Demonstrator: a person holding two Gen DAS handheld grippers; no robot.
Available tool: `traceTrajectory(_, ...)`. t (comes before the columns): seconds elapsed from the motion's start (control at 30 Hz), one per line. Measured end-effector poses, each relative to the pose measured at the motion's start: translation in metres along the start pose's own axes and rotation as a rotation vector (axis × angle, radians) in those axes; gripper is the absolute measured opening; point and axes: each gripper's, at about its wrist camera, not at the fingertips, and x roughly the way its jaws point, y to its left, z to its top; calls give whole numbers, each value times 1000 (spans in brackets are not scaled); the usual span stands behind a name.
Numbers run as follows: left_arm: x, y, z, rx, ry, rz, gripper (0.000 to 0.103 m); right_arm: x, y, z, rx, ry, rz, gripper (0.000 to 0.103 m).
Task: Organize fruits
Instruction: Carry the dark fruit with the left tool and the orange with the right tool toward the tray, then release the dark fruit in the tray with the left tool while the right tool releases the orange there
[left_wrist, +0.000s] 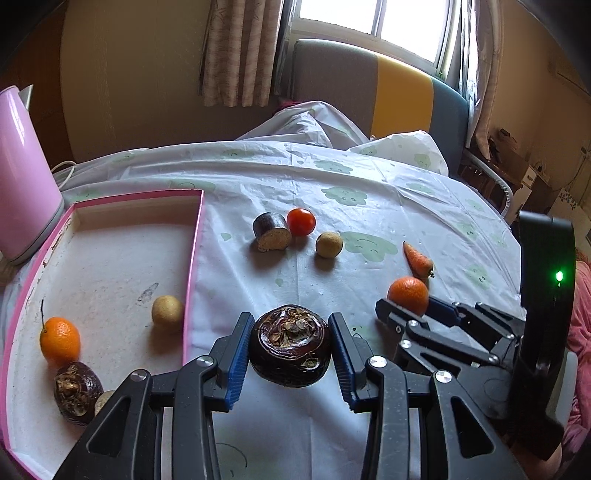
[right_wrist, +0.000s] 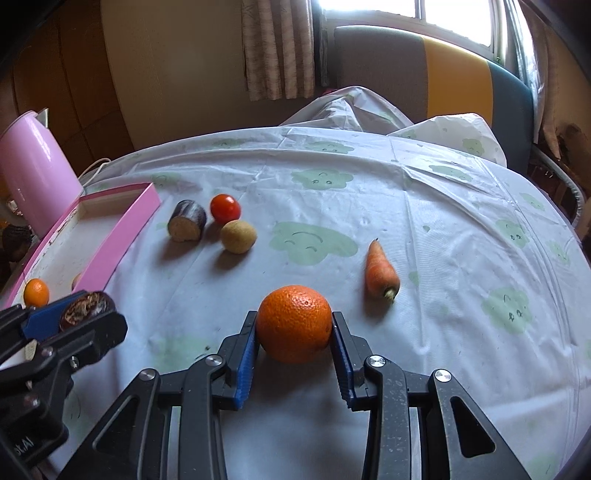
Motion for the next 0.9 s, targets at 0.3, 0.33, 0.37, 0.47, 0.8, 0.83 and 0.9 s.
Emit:
traceTrajectory(0.3,-19,18,1,-41,-29,11,42,-11,20,-8,-10,12,53,37)
traceTrajectory(0.33,-21,20,1,-45,-33,14,42,-13,23,-8,-13,11,60,37)
traceTrajectory(0.37,-23,23,2,-52,-35,16,42,-15,25,-7,-16,11,67,37)
traceTrajectory(0.47,-30,33,3,-70,-52,27,42,-19,33,-6,-21,8,89,37)
traceTrajectory(0.8,-52,93,15,-185,-102,83,42,-38,83,10,-103,-10,212,37)
traceTrajectory(0.83,-53,101,17,-202,-104,90,42,-39,90,12,-119,-12,228,37)
traceTrajectory(0.9,-54,118,20,-231,-105,106,42,-42,105,16,-151,-16,262,37)
